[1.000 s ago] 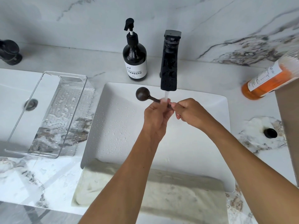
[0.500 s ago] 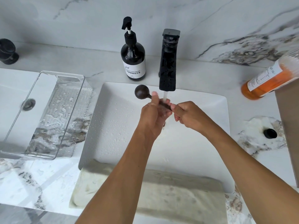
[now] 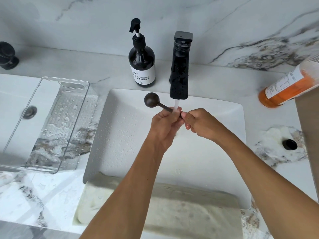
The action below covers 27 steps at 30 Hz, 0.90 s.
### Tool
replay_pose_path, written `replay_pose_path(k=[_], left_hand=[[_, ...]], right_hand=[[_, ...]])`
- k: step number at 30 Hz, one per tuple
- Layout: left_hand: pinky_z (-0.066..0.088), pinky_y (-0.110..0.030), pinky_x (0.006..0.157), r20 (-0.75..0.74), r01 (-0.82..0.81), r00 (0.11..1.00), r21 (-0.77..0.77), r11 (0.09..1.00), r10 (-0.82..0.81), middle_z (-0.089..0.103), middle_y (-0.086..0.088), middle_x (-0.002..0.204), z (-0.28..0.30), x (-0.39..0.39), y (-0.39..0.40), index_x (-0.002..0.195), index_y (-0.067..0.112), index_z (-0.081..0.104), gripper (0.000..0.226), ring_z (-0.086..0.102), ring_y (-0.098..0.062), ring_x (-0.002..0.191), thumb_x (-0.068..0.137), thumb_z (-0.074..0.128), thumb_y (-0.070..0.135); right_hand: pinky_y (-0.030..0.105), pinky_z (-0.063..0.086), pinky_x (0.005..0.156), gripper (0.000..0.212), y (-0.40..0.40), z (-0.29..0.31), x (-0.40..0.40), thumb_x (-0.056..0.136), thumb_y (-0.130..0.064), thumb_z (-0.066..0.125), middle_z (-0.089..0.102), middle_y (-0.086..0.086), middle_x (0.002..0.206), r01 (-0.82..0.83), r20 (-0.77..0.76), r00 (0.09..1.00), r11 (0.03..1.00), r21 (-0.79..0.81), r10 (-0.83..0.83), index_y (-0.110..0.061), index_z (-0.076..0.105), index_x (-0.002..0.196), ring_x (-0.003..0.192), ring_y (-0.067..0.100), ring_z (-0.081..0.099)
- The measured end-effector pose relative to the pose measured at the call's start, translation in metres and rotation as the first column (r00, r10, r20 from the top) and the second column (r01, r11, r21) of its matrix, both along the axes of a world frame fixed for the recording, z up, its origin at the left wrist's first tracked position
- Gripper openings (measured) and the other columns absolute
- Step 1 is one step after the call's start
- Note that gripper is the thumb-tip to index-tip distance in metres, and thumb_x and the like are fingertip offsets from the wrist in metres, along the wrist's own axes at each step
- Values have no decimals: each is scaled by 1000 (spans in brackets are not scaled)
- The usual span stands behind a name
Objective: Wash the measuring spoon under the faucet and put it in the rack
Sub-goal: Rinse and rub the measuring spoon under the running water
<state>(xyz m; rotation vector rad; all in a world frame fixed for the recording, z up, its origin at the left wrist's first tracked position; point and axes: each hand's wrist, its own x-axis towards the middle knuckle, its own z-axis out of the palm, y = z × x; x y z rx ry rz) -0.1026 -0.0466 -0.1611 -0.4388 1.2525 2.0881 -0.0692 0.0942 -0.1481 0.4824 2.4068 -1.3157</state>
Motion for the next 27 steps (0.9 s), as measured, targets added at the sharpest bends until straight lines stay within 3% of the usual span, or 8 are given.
replay_pose_path(k=[3,5,8,12,16,18,22,27], left_hand=[[57,-29,72,36,7,999,-54,999,-5,70,-8,77,-1,-10,-4,89,3,66,44,69,-19,71,106,43,36],[56,-32,78,34,-12,999,-29,999,13,69,-7,73,-2,-10,-2,83,2,65,42,69,-19,69,107,42,28],[56,-29,80,17,28,999,-17,999,-28,69,-5,74,-2,-4,0,84,4,68,23,69,-18,71,101,55,12],[58,-35,90,44,8,999,-52,999,-6,73,-8,83,3,-9,4,94,3,69,27,71,-23,80,103,52,21],[58,-30,72,-6,-42,999,-88,995,41,67,-12,77,7,-19,-4,85,4,69,38,66,-23,68,106,45,26],[55,-33,73,-44,-52,998,-123,991,47,60,-18,79,8,-20,-9,83,4,68,38,59,-27,63,106,46,26],[58,-30,75,-47,-50,998,-133,990,44,68,-13,78,8,-16,-6,85,3,69,34,65,-24,69,104,49,23],[53,-28,60,-51,-62,997,-145,988,55,65,-10,69,8,-21,-13,82,2,66,38,56,-24,53,106,46,24]], right_hand=[[26,30,52,52,-1,0,1,103,-44,45,52,-14,45,-21,14,1000,999,-27,21,-15,54,61,38,2,42],[26,30,51,54,-3,0,0,101,-48,44,47,-15,37,-17,22,1000,1000,8,17,-15,54,59,31,0,40],[25,31,48,61,-3,4,-2,98,-59,40,45,-9,43,-9,66,998,1000,24,8,-14,53,60,27,2,34],[24,33,49,67,-9,10,-13,92,-69,41,46,-13,33,2,71,997,999,43,-6,-11,53,59,26,2,36],[22,30,46,51,-9,14,-16,103,-41,45,43,-7,46,-20,45,999,981,-191,29,-3,61,72,39,10,34],[23,30,45,39,-10,14,-14,104,-23,44,42,1,55,-39,48,997,964,-263,54,0,62,79,42,13,34],[21,29,41,53,-18,10,-17,99,-44,52,49,1,52,43,3,999,981,-189,-43,1,62,74,43,14,35],[24,32,49,36,-13,9,-13,104,-19,45,46,-5,54,-67,10,997,968,-242,72,8,61,87,42,8,38]])
